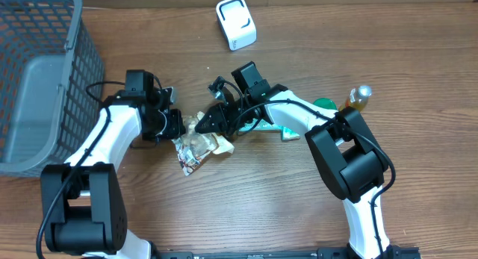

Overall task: Scan the item barcode
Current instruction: 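Release the bag with the left gripper and raise it away left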

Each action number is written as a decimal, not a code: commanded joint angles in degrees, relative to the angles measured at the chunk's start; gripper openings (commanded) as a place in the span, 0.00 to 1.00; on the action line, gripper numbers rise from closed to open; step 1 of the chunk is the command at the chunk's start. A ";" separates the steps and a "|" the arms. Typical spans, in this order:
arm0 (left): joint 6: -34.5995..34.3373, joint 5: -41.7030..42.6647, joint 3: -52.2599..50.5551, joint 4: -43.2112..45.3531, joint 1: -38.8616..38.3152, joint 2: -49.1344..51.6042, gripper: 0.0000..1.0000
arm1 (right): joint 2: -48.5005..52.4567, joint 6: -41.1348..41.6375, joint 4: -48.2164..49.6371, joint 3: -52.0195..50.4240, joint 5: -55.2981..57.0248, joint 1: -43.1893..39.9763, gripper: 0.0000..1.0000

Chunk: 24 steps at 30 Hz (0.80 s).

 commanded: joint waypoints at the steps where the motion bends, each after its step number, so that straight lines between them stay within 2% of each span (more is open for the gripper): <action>1: -0.57 1.27 8.22 -0.87 1.27 -4.59 0.15 | -2.40 -0.90 0.52 -0.11 -2.36 0.22 0.37; 5: -1.55 -3.43 15.67 -1.51 3.37 -6.80 0.20 | -2.40 -0.87 0.50 -0.11 -2.36 -0.02 0.37; 8: -2.05 -6.62 19.04 -1.51 4.98 -7.39 0.46 | -2.40 -0.90 0.52 -0.11 -2.34 -0.07 0.36; 9: -2.05 -7.30 19.54 -1.49 5.42 -7.39 1.00 | -2.40 -0.87 0.52 -0.11 -2.34 -0.07 0.37; 24: -2.01 -7.43 19.56 -1.49 5.77 -7.21 1.00 | -2.40 -0.90 0.24 -0.11 -2.34 -0.07 0.36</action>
